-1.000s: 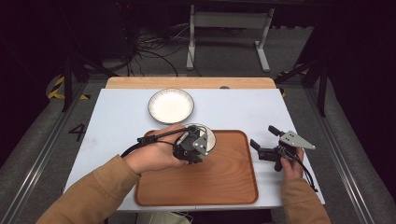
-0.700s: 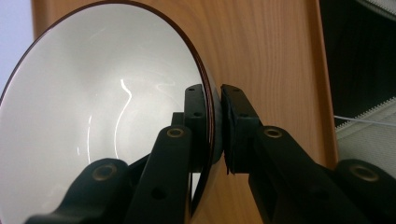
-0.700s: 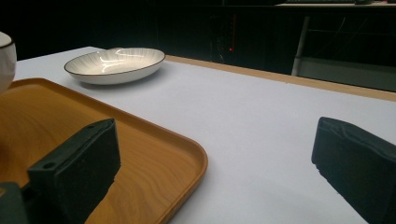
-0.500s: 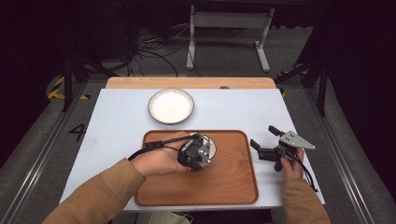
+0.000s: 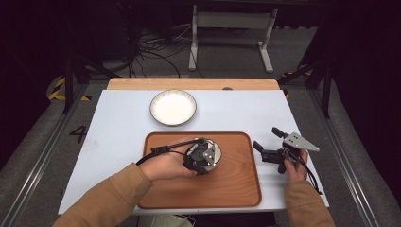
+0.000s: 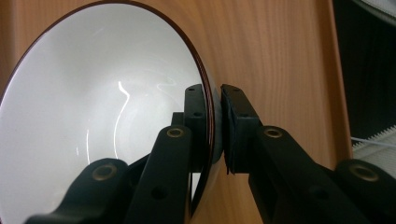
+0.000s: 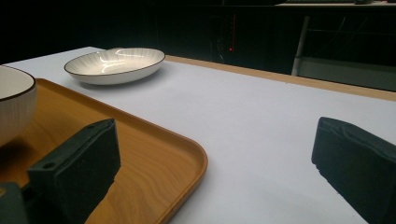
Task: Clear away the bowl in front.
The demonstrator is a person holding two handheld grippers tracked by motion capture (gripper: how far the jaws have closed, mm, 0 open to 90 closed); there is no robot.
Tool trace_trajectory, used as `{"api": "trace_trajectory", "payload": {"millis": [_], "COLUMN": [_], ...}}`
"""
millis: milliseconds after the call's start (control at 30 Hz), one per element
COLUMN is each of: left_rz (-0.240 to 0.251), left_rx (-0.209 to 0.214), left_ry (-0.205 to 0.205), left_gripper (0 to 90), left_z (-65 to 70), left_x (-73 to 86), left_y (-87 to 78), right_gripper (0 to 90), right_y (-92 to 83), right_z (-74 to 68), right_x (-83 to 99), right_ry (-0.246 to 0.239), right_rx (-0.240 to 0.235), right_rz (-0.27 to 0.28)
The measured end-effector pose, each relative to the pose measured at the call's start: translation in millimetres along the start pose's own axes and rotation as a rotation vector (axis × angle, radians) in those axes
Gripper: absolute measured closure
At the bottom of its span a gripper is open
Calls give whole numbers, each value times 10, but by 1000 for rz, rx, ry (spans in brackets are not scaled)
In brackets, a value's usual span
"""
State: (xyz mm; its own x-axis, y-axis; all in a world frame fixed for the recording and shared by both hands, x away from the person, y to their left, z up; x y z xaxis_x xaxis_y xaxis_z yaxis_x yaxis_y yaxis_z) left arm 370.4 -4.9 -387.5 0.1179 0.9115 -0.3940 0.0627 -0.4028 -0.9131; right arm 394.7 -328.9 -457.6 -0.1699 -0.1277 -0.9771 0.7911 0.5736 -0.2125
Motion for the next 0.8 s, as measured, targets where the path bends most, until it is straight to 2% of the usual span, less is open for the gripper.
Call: {"api": "trace_trajectory", "payload": {"millis": [233,500,633,800], "left_rz": [-6,-11,-16,-6], "left_rx": [15,19,52,85], "left_ry": [-5,-16,-27,-14], "left_gripper": [817,817,806,779], "left_z": [14,18,34,67], "left_x": [34,34,47,33], "left_y": [77,80,80,99], "right_gripper": [12,12,12,12], "right_y": [0,1,0,0], "right_z": [1,1,0,1], "right_x": [0,0,0,0], "right_ry": [1,2,0,1], "right_rx": [0,-1,1,1], "right_rz": [0,2,0,2]}}
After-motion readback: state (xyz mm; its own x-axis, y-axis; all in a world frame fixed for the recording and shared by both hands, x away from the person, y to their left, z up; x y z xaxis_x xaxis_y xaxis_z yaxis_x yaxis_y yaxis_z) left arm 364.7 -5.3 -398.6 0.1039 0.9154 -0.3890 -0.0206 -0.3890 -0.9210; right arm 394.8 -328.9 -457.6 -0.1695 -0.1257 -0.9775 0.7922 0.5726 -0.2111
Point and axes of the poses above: each handheld gripper's, and its own axes: y roughly forward along the jaws, x roughly out of its underside, z roughly to its right, the point moved 1 cm from there along y, roughly forward along the jaws, and after that the axes turned 2 degrees about -x, right-handed, at the moved point
